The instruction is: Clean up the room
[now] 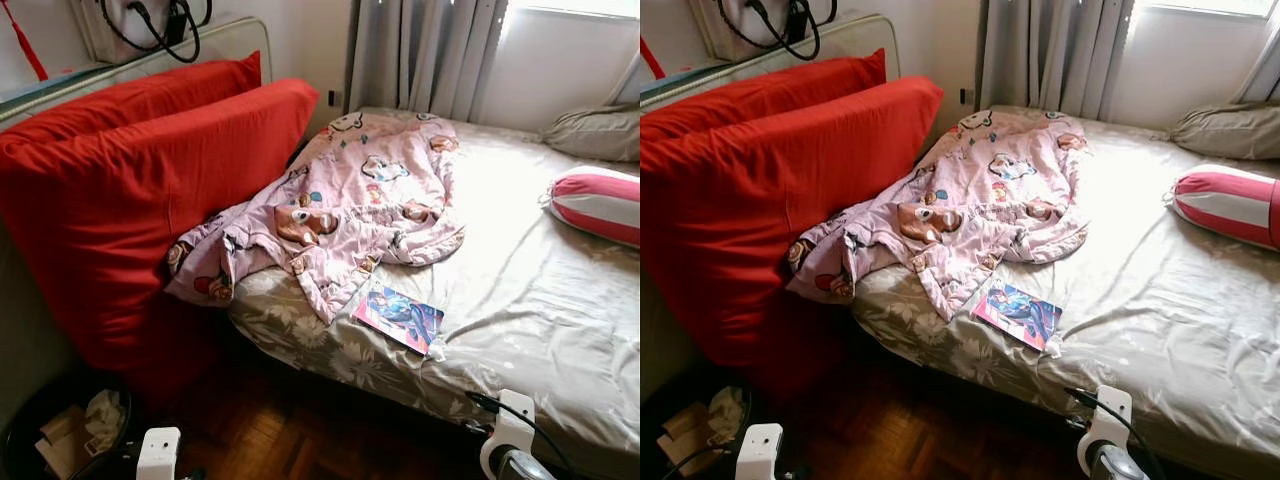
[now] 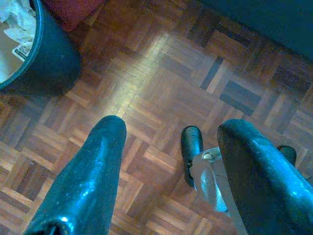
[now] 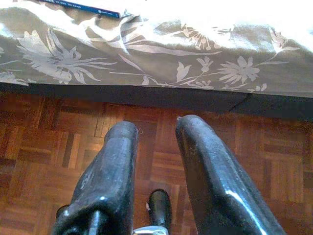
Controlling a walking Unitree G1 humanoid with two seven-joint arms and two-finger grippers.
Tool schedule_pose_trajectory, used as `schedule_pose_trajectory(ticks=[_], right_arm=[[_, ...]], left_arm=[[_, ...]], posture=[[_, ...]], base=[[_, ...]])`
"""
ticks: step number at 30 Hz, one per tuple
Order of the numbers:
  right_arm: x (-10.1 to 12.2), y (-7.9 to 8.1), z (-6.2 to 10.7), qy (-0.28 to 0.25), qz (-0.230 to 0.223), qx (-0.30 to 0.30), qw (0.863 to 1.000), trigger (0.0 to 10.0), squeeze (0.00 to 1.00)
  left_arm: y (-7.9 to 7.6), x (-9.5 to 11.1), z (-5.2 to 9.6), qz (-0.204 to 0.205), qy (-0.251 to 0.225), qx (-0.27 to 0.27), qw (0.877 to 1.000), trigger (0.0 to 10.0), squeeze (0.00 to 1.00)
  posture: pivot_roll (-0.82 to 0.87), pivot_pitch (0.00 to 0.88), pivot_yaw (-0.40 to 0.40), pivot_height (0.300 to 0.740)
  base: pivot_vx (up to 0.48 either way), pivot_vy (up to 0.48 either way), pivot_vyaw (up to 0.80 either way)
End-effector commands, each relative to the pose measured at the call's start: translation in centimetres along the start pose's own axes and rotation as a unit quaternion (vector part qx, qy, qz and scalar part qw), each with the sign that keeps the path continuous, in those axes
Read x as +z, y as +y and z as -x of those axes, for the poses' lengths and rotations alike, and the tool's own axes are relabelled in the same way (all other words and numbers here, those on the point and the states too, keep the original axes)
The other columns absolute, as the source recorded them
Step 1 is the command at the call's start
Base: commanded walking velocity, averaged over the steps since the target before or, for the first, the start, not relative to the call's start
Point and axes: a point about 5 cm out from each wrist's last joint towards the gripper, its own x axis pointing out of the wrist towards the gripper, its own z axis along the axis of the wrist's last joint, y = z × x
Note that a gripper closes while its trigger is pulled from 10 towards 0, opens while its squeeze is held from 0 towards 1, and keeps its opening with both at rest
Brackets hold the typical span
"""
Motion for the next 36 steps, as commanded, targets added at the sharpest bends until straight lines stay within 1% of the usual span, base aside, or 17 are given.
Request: schedule_pose_trajectory(ticks=[1,4,6,8,9,12,14,16,22,25,36], right_arm=[[0.18,-0.07,-0.01,0.001,0.004,0.001,1.0,10.0,0.0],[0.19,-0.05,-0.02,0.001,0.004,0.002,1.0,10.0,0.0],[0.4,-0.08,-0.03,0.002,0.029,0.004,1.0,10.0,0.0],[0.49,-0.08,-0.04,0.0,0.037,0.004,0.999,10.0,0.0],[0.6,-0.03,-0.05,-0.001,0.049,0.008,0.999,10.0,0.0],[0.63,0.02,-0.06,-0.002,0.048,0.01,0.999,10.0,0.0],[0.59,0.01,-0.06,0.001,0.044,0.008,0.999,10.0,0.0],[0.6,0.01,-0.07,0.005,0.056,0.012,0.998,10.0,0.0],[0.63,0.14,-0.08,0.001,0.044,0.016,0.999,10.0,0.0],[0.67,0.13,-0.08,0.003,0.053,0.017,0.998,10.0,0.0],[0.76,0.14,-0.09,0.004,0.056,0.022,0.998,10.0,0.0]], left_arm=[[-0.12,-0.06,-0.01,-0.003,0.001,-0.002,1.0,10.0,0.0],[-0.12,-0.04,-0.01,-0.003,0.001,-0.003,1.0,10.0,0.0],[-0.11,0.02,-0.03,-0.002,0.0,-0.002,1.0,10.0,0.0],[-0.1,0.04,-0.03,-0.001,0.0,-0.002,1.0,10.0,0.0],[-0.08,0.07,-0.03,0.0,0.0,-0.001,1.0,10.0,0.0],[-0.06,0.09,-0.03,0.001,-0.001,0.0,1.0,10.0,0.0],[-0.05,0.13,-0.03,0.001,-0.002,0.0,1.0,10.0,0.0],[-0.04,0.13,-0.03,0.001,-0.002,0.0,1.0,10.0,0.0],[-0.02,0.17,-0.04,0.001,-0.002,0.0,1.0,10.0,0.0],[-0.01,0.19,-0.04,0.001,-0.002,0.001,1.0,10.0,0.0],[-0.04,0.26,-0.06,0.0,-0.003,0.001,1.0,10.0,0.0]], posture=[[0.09,0.0,-0.022,0.74],[0.08,0.0,-0.022,0.74],[0.09,0.0,-0.023,0.74],[0.09,0.0,-0.023,0.74],[0.08,0.0,-0.023,0.74],[0.09,0.0,-0.023,0.74],[0.09,0.0,-0.022,0.74],[0.08,0.0,-0.021,0.74],[0.09,0.0,-0.02,0.74],[0.09,0.0,-0.02,0.74],[0.09,0.0,-0.02,0.74]], base=[[0.0,0.0,0.0],[0.0,0.0,0.0],[0.0,0.0,0.0],[0.0,0.0,0.0],[0.244,0.0,0.0],[0.249,0.0,0.5],[0.251,0.0,0.0],[0.253,0.0,0.0],[0.269,0.0,0.0],[0.296,0.0,0.0],[0.308,0.0,0.0]])
